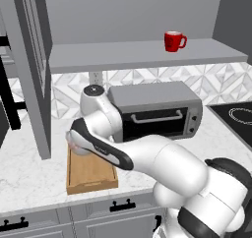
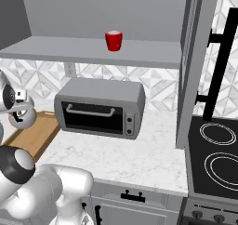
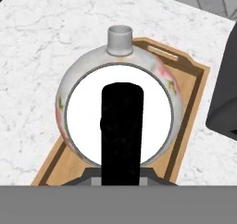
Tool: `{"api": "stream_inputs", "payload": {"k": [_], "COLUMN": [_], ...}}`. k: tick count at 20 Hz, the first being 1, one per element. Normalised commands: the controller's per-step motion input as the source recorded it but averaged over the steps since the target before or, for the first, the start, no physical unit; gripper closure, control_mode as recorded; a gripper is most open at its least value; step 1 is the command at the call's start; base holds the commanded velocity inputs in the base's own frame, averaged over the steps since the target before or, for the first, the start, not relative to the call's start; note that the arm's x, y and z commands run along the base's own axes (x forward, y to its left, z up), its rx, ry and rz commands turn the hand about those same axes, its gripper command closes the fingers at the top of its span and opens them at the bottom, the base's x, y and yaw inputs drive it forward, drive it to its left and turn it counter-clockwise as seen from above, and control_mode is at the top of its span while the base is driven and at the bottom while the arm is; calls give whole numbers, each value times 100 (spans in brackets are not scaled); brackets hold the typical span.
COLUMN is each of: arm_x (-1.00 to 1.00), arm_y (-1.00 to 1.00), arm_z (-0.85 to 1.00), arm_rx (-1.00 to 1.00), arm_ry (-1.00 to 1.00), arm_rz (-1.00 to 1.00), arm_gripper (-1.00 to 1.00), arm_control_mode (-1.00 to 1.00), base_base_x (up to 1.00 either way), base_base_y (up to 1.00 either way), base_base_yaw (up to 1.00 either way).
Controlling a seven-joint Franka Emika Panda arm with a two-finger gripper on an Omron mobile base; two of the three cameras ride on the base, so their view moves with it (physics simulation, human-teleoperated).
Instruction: Pick the kettle from the counter and place it on the tray. Then pick the mug from the cabinet and place it on the tray. Then close the cabinet doors.
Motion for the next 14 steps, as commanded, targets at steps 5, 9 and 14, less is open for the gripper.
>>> {"api": "stream_inputs", "payload": {"k": [5,9,14], "arm_x": [31,16,20], "arm_y": [3,-2,-2], "arm_z": [-10,-18,-23], "arm_rx": [0,0,0], "arm_ry": [0,0,1], "arm_rz": [-5,-10,-15], "arm_gripper": [100,100,100], "arm_control_mode": [-100,-100,-100], "base_base_x": [0,0,0], "base_base_y": [0,0,0], "base_base_yaw": [0,0,0]}}
